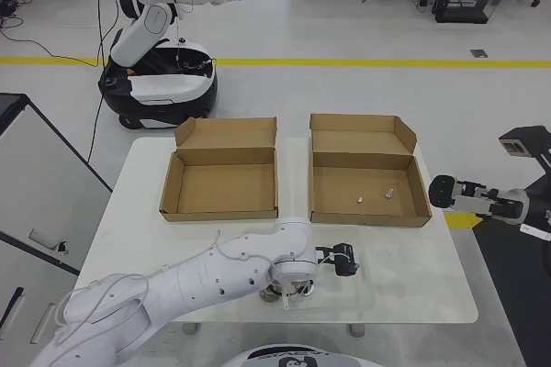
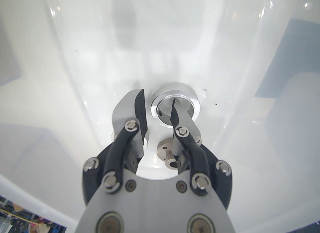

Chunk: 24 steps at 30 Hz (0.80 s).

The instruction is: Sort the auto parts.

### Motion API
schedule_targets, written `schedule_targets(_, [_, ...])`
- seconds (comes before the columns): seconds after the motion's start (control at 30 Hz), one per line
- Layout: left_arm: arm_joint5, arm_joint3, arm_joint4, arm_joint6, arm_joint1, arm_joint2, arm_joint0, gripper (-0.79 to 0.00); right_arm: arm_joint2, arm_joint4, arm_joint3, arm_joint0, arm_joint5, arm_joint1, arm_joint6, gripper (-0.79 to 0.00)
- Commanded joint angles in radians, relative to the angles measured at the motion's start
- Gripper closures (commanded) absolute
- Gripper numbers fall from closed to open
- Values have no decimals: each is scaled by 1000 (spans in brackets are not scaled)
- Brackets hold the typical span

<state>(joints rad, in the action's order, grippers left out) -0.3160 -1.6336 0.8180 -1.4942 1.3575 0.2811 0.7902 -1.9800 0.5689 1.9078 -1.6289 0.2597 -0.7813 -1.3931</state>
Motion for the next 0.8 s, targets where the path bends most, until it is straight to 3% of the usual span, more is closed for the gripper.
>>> schedule_targets(0.0, [2,1,1,-1,1,0,1,-262,0,0,0,0,0,0,0,-785])
schedule_targets(0.3, [1,6,7,-1,4,3,5,-215,0,0,0,0,0,0,0,-785])
schedule_targets(0.67, [0,12,17,-2,8,2,10,-225,0,0,0,0,0,0,0,-785])
schedule_targets(0.77, [-1,15,17,-3,10,2,11,-175,0,0,0,0,0,0,0,-785])
